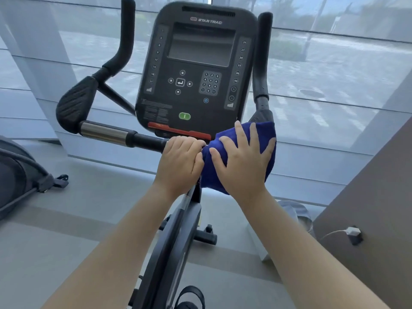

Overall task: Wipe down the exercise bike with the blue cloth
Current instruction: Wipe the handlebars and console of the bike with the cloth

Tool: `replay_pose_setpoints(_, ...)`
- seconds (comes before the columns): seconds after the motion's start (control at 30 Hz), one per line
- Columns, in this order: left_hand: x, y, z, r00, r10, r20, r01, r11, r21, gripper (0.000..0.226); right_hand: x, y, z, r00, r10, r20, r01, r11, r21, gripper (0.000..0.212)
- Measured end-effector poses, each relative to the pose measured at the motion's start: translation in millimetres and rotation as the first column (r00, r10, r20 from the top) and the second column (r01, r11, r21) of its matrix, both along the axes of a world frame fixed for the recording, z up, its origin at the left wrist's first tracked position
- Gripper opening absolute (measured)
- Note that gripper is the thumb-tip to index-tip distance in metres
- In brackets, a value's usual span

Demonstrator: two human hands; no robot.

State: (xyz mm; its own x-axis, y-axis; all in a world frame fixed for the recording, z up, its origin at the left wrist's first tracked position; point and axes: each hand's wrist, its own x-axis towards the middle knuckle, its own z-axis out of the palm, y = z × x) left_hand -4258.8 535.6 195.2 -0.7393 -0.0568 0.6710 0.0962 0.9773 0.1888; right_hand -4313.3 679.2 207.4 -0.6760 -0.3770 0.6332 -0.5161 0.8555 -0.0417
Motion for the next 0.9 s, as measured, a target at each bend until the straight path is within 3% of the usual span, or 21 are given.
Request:
replay_pose_setpoints(0.23, -1, -6, -1, 1.0, -0.024, -0.007, 0.024, 0.999, -0.033, 0.029, -26, 20, 6, 0.946, 0.272, -0.177, -0.244, 0.956, 0.165, 0.039)
replay_pose_setpoints(0.37, -5, -10, -3, 0.999, -0.034, -0.028, 0.032, 0.998, -0.057, 0.03, -50, 44, 24, 0.842, 0.533, -0.091, -0.474, 0.809, 0.347, 0.043)
replay_pose_setpoints(0.5, -7, -10, -6, 0.998, -0.022, -0.063, 0.018, 0.998, -0.057, 0.03, -72, 57, 46, 0.76, 0.649, 0.031, -0.593, 0.673, 0.443, 0.049)
replay_pose_setpoints(0.6, -9, -6, -7, 0.996, -0.008, -0.092, 0.005, 0.999, -0.032, 0.027, -63, 54, 40, 0.813, 0.582, 0.018, -0.547, 0.754, 0.365, 0.048)
replay_pose_setpoints(0.73, -10, -4, -6, 0.993, 0.004, -0.115, -0.005, 1.0, -0.011, 0.027, -25, 32, 14, 0.957, 0.287, -0.037, -0.284, 0.956, 0.072, 0.043)
replay_pose_setpoints(0.9, -7, -3, -3, 0.997, -0.008, -0.073, 0.008, 1.0, -0.004, 0.029, 7, 14, -4, 0.994, -0.004, 0.108, 0.016, 0.994, -0.107, 0.065)
